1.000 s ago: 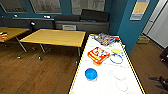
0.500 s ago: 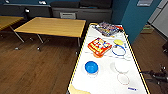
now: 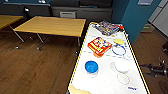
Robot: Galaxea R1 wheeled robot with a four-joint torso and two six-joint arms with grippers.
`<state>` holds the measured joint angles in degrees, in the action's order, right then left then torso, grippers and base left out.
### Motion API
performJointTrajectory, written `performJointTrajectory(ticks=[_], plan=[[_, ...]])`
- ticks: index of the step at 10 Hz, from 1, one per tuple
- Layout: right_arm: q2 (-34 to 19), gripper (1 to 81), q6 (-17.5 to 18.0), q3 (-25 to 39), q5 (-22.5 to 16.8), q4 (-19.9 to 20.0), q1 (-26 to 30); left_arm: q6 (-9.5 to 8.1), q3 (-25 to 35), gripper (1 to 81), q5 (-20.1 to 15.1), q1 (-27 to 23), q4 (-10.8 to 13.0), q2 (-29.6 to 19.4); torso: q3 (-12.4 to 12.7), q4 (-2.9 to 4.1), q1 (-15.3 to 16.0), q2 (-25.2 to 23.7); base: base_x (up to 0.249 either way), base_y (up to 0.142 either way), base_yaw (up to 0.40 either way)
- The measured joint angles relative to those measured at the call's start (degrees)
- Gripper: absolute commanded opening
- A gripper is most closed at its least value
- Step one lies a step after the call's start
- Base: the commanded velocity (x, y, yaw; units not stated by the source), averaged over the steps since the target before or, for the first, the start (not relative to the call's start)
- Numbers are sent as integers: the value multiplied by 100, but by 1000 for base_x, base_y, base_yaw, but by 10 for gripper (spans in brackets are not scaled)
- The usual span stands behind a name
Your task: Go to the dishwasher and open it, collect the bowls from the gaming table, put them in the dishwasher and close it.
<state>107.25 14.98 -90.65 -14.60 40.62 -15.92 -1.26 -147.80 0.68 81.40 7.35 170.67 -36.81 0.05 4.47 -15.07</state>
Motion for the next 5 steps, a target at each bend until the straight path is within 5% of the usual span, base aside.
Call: performJointTrajectory(ticks=[5], plan=[[766,811,169,-913,66,0,-37,-1,-49,811,-2,-48,-2,28,0,0,2,0,0,0,0]])
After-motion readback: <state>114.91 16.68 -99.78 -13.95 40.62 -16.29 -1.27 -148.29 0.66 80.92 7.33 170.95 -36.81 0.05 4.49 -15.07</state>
